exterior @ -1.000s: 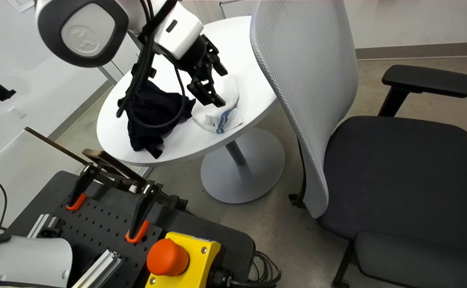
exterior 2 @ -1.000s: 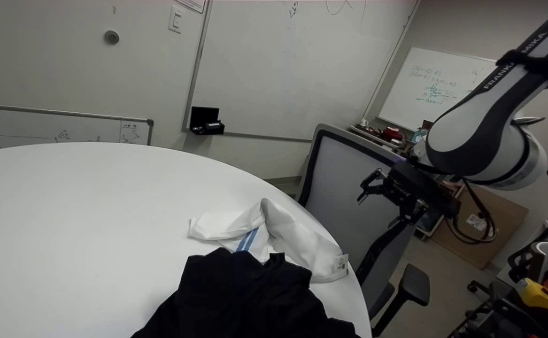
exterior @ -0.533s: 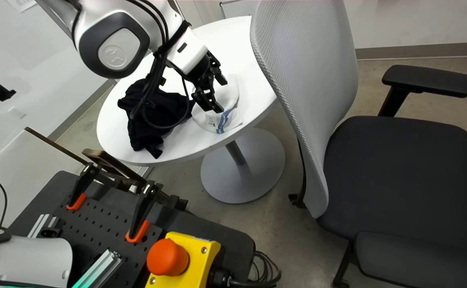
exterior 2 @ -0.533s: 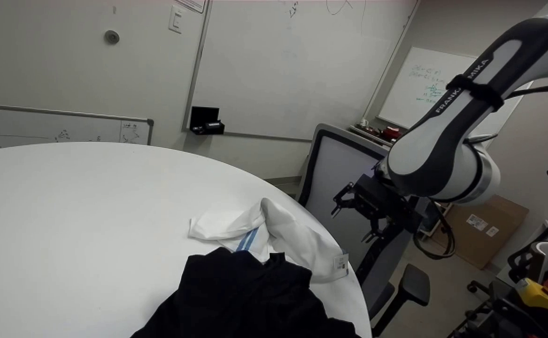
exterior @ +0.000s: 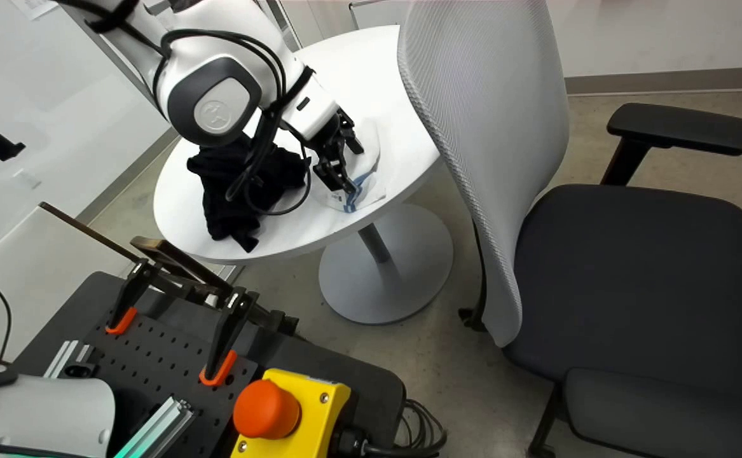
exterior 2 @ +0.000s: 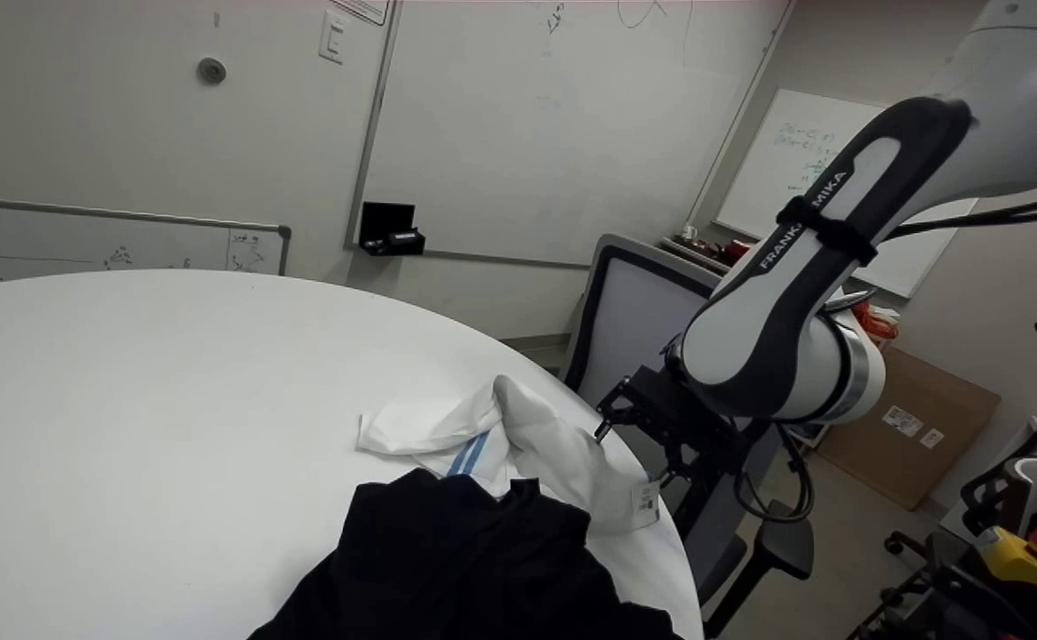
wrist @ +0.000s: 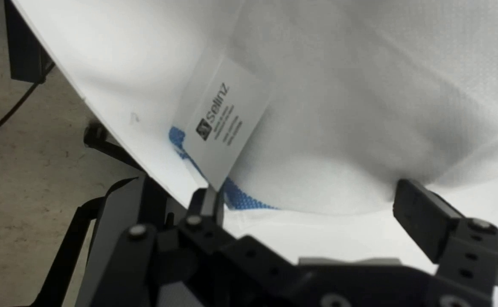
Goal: Hang the white towel on the backrest of the grey chair
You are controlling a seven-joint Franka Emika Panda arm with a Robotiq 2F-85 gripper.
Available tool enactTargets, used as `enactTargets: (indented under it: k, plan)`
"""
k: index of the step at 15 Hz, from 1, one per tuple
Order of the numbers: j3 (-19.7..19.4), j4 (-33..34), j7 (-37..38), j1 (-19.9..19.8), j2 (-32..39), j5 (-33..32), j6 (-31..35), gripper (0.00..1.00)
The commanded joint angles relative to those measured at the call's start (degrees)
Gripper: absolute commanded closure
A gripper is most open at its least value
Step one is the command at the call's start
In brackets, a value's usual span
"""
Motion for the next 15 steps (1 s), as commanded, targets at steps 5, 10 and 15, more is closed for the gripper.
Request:
enactTargets:
  k: [5,10,15]
  plan:
    - [-2.3,5.1,1.3,2.8,4.4,1.1,-2.0,0.35]
    - [-2.3,6.3,1.2,2.6,4.9,0.9,-2.7,0.74]
    - [-1.1,5.9,0.3,0.9,2.6,0.3,-3.5,1.00]
